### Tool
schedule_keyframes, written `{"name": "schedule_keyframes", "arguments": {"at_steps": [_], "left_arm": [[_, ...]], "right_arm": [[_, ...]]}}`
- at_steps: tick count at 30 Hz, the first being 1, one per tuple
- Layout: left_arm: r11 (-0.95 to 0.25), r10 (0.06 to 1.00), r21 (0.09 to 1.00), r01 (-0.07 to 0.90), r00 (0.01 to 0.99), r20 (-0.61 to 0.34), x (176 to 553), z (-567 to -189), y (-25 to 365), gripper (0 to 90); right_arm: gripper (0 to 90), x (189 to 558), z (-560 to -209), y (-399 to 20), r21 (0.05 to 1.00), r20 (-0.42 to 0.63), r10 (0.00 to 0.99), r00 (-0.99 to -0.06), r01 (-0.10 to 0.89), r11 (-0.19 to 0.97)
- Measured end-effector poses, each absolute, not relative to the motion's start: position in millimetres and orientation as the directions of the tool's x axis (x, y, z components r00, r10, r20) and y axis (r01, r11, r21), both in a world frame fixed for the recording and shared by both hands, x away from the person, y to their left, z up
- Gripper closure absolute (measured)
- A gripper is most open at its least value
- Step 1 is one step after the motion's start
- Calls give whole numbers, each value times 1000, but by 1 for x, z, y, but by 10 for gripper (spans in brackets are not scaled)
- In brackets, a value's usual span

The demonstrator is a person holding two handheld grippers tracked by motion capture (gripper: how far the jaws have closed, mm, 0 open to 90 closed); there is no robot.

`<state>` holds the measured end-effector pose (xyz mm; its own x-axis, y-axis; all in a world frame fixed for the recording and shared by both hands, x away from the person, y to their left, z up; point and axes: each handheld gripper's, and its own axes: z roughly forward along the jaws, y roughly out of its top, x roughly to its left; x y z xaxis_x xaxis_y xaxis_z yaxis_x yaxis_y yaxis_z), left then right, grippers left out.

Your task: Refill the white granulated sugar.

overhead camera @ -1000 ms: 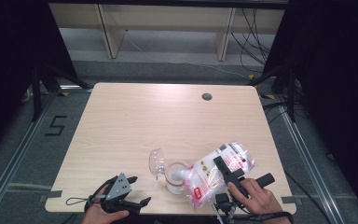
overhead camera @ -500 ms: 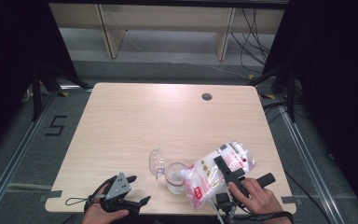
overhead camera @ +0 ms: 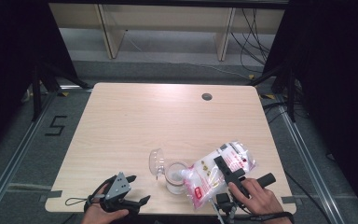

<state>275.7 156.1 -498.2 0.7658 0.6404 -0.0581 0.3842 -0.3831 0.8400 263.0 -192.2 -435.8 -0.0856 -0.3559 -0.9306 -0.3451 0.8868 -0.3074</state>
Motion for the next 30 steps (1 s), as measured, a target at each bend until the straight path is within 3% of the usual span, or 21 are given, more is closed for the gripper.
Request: {"name": "schedule_keyframes", "arguments": {"at_steps": [17,18,30], "left_arm": [[-411,633,834,368,773,-30,276,-496,158,164],[-374,646,842,388,761,-65,275,-498,156,164],[-375,634,841,391,769,-75,276,-499,156,164]], "right_arm": [[569,263,-436,-192,-302,-933,-350,-85,-345,889],[569,263,-436,-193,-302,-934,-348,-79,-346,888],[571,263,-436,-193,-300,-933,-350,-89,-347,889]]}}
